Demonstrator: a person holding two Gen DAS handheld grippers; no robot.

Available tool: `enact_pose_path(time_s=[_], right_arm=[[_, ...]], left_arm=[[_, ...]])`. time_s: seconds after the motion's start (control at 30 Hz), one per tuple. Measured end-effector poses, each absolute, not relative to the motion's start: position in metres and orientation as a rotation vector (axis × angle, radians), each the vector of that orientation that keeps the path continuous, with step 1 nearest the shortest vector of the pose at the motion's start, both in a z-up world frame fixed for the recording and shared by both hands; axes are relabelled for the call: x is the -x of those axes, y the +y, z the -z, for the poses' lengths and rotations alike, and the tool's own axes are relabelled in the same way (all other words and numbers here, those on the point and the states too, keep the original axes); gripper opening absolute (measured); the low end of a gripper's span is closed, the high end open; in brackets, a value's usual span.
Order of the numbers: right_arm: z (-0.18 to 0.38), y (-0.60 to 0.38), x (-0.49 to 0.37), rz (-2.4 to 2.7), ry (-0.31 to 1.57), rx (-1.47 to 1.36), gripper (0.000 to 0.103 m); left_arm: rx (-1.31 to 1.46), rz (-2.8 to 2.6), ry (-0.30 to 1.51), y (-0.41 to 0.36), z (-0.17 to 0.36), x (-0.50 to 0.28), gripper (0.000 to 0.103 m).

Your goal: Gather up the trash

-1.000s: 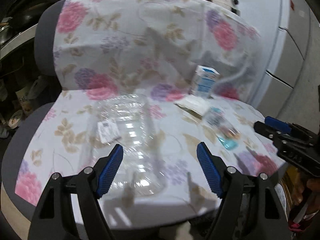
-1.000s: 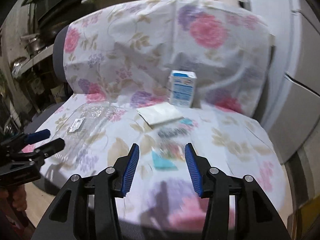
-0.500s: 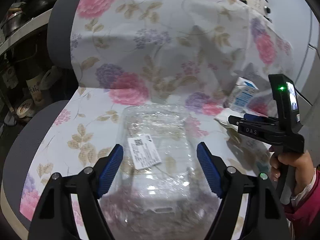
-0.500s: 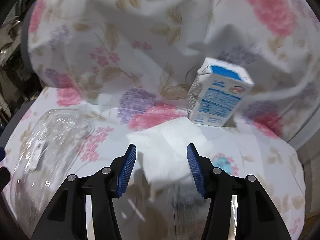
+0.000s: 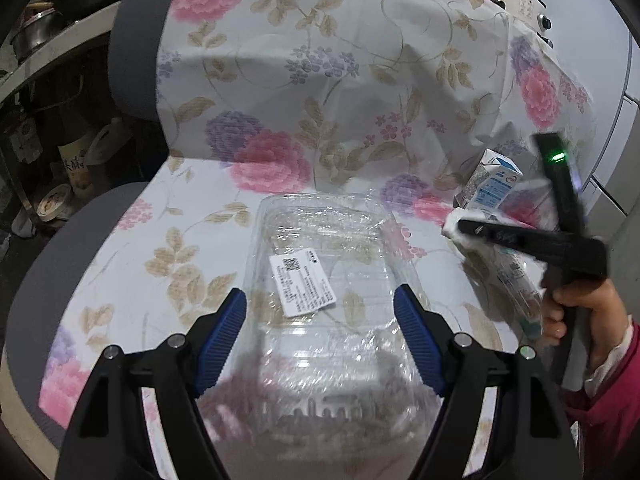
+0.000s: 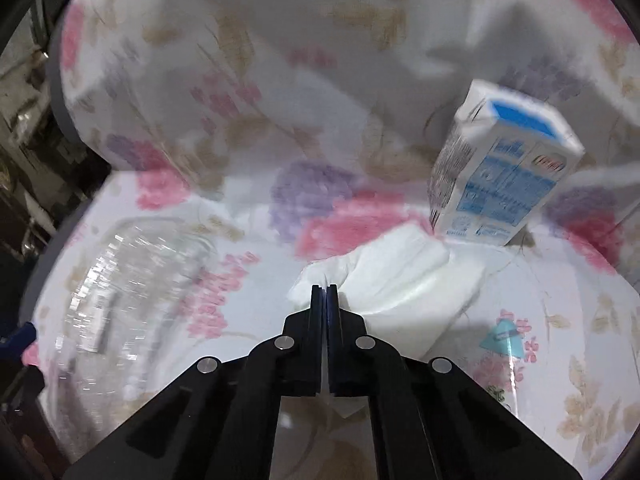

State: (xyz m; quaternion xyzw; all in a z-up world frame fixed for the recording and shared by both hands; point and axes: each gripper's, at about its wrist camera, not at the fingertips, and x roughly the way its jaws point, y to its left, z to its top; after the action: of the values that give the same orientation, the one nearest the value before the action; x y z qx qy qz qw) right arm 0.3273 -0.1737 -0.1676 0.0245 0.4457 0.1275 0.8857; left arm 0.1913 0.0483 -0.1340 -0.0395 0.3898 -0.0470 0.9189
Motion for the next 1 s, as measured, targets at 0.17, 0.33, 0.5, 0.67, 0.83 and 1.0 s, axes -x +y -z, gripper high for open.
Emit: enact_pose_path(time_s=[0.17,0.33,0.5,0.67,0.83,1.0], right_arm=[[0.110,-0.193,-0.276,-0.262,0.757,-0.063,0.002],[0.077,-0.225,-0.212,-0.225,0.642,-0.050,0.002],[0.076,-0.263,-0.155,-0.120,0.592,-0.024,0.002],[0.118,-0.301,-0.136,-0.046,0.668,-0.049,0.002],[0.161,-0.315,-0.129,-0.086,0.801,-0.063,0.011],[0.154,-0.323,-0.108,-0.117,0.753,-0.112,0.051]], left_arm=[[0.072,0.101,0.796,0.043,0.127,-0.177,0.074],[0.035,0.163,0.792,0.011,0.122,-0.167,0.074],[-0.013,0.236,0.801,-0.030,0.121,-0.158,0.074],[-0.066,0.294,0.819,-0.071,0.127,-0.154,0.074],[-0.077,0.321,0.827,-0.090,0.128,-0.155,0.074],[-0.095,0.354,0.863,-0.113,0.137,-0.167,0.075]])
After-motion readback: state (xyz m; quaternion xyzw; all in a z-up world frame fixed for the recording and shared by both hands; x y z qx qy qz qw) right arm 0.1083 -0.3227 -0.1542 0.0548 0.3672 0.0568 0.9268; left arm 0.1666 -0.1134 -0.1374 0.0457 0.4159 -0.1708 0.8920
